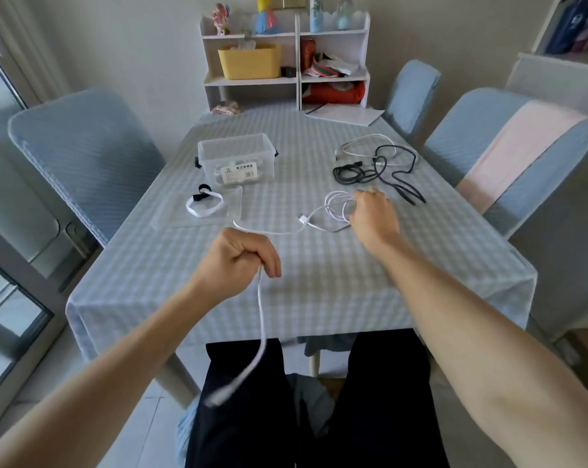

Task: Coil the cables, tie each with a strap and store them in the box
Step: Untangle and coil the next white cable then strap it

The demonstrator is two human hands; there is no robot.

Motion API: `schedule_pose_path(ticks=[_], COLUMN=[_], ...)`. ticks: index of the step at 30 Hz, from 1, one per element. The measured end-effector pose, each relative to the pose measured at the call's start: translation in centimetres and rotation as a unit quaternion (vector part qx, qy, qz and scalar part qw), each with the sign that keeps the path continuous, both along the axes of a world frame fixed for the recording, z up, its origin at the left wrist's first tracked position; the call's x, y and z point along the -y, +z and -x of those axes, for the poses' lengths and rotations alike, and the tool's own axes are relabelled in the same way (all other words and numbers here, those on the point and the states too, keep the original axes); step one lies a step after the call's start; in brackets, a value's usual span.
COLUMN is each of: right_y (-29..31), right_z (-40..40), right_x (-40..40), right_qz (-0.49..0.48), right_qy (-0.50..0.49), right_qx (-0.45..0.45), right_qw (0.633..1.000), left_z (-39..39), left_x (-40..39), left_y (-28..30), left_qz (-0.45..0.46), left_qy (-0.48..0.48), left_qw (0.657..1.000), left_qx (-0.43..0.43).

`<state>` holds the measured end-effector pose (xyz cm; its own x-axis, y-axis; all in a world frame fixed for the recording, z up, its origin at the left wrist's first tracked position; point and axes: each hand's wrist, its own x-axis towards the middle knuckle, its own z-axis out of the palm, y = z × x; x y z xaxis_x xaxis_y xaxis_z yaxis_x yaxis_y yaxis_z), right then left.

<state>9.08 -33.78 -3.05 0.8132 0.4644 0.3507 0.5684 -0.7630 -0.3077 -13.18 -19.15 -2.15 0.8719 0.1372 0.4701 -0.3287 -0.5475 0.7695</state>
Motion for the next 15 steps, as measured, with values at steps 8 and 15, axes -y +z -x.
schedule_pose_path(ticks=[8,15], right_y=[-0.5,-1.0], right_z=[0.1,1.0], right_x=[0.1,0.0], right_qz=[-0.004,-0.041], right_qy=[0.004,0.037], right_qx=[-0.015,-0.020], right_qw=[1.000,0.998], left_z=[-1.6,-5.3], left_x=[2.0,1.5], left_y=[-2.3,-0.1], left_qz=[-0.104,-0.112], left_qy=[0.054,0.144], left_qw=[0.992,0.983], left_qx=[-0.053,-0.008])
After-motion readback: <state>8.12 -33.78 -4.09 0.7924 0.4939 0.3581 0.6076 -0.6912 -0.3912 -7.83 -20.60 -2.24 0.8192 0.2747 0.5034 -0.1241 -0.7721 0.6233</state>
